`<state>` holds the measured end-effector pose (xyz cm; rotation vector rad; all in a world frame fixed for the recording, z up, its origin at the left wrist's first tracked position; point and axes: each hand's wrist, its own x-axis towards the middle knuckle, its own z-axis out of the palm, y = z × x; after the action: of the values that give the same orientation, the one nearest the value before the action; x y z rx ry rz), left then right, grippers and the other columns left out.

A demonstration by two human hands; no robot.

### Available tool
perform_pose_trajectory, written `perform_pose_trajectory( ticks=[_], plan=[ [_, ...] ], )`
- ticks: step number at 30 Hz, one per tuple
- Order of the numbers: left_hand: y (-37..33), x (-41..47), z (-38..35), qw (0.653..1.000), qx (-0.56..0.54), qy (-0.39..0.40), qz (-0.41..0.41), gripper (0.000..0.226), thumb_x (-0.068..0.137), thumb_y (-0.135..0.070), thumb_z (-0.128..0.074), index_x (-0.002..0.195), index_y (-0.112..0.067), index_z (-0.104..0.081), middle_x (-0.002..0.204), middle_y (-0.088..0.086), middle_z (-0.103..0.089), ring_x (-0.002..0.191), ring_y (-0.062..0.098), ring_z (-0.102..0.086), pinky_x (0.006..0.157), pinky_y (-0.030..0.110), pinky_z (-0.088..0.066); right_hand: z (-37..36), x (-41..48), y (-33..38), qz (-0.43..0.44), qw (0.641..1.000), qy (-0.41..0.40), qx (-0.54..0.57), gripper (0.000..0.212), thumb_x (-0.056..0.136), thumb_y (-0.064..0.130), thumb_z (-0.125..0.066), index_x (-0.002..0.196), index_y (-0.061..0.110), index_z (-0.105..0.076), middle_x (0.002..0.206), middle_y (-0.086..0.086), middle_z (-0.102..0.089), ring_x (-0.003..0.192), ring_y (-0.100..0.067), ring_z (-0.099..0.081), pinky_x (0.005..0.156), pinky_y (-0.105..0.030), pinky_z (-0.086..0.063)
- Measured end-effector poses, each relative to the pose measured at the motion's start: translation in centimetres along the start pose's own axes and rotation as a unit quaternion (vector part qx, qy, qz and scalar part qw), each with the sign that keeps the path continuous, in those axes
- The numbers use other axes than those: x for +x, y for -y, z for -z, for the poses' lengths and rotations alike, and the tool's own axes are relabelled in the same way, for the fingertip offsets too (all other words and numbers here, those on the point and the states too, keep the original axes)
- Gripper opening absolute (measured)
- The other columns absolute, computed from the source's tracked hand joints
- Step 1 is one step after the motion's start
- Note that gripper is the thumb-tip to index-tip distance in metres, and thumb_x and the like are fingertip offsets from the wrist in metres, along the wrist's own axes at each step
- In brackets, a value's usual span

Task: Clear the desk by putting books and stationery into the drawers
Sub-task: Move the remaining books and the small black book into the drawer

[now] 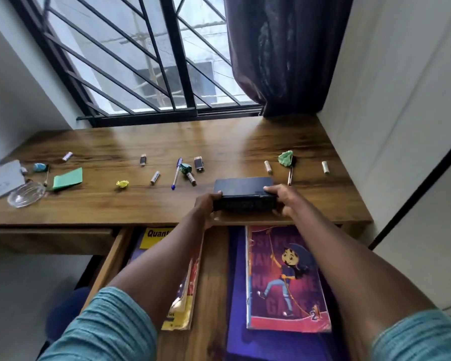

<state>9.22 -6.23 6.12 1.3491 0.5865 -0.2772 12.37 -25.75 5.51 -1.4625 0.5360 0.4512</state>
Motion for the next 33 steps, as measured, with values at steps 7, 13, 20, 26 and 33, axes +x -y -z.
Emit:
perform_pose_trajectory(
  ticks=[7, 13, 20, 26, 33],
  plan=[
    [3.8, -6.5, 2.3, 0.995, -0.058, 0.03, 0.073, 0.009, 0.087, 0.0, -0.048, 0.09, -0.006, -0.054, 0.083, 0.009, -0.051, 0.074, 0.017, -0.051, 0.064, 0.022, -0.042, 2.9, -5.7, -5.5, -0.093, 0.992, 0.077, 0.028, 0.026, 0.058, 0.006, -0.066, 0.083, 0.009, -0.06, 0.07, -0.008, -0.065, 0.06, -0.023, -0.063, 0.066, -0.029, -0.053],
    [10.0, -11.6, 4.4, 0.992, -0.03, 0.092, 0.085, 0.014, 0.083, 0.006, -0.047, 0.088, -0.004, -0.056, 0.087, 0.013, -0.055, 0.078, 0.02, -0.054, 0.058, 0.025, -0.049, 4.5, -12.6, -10.6, -0.091, 0.995, 0.039, -0.002, 0.017, 0.082, -0.002, -0.051, 0.068, 0.004, -0.057, 0.047, -0.009, -0.063, 0.043, -0.023, -0.062, 0.052, -0.029, -0.053],
    [17.3, -17.5, 5.2, 0.981, 0.14, 0.12, 0.067, 0.022, 0.081, 0.02, -0.044, 0.084, 0.005, -0.059, 0.062, 0.008, -0.06, 0.048, 0.013, -0.06, 0.036, 0.016, -0.045, 4.9, -19.5, -18.6, -0.131, 0.986, -0.044, -0.094, 0.009, 0.073, 0.002, -0.056, 0.065, 0.006, -0.054, 0.076, -0.013, -0.054, 0.068, -0.028, -0.051, 0.062, -0.032, -0.045],
    [22.1, -20.5, 4.2, 0.967, 0.234, 0.081, 0.055, 0.013, 0.088, -0.003, -0.061, 0.085, -0.01, -0.05, 0.078, 0.005, -0.057, 0.066, 0.016, -0.053, 0.053, 0.023, -0.046, 5.5, -23.1, -23.1, -0.102, 0.991, -0.06, -0.07, 0.008, 0.091, 0.005, -0.052, 0.097, 0.005, -0.058, 0.09, -0.013, -0.063, 0.07, -0.025, -0.056, 0.062, -0.031, -0.044],
    [25.3, -20.5, 2.8, 0.951, 0.292, 0.083, 0.054, 0.023, 0.092, -0.009, -0.057, 0.113, -0.003, -0.049, 0.104, 0.007, -0.05, 0.091, 0.016, -0.048, 0.058, 0.022, -0.043, 6.4, -22.7, -25.9, -0.099, 0.977, -0.09, -0.168, 0.031, 0.095, 0.007, -0.051, 0.123, -0.005, -0.055, 0.119, -0.017, -0.059, 0.101, -0.027, -0.055, 0.072, -0.03, -0.048]
  ],
)
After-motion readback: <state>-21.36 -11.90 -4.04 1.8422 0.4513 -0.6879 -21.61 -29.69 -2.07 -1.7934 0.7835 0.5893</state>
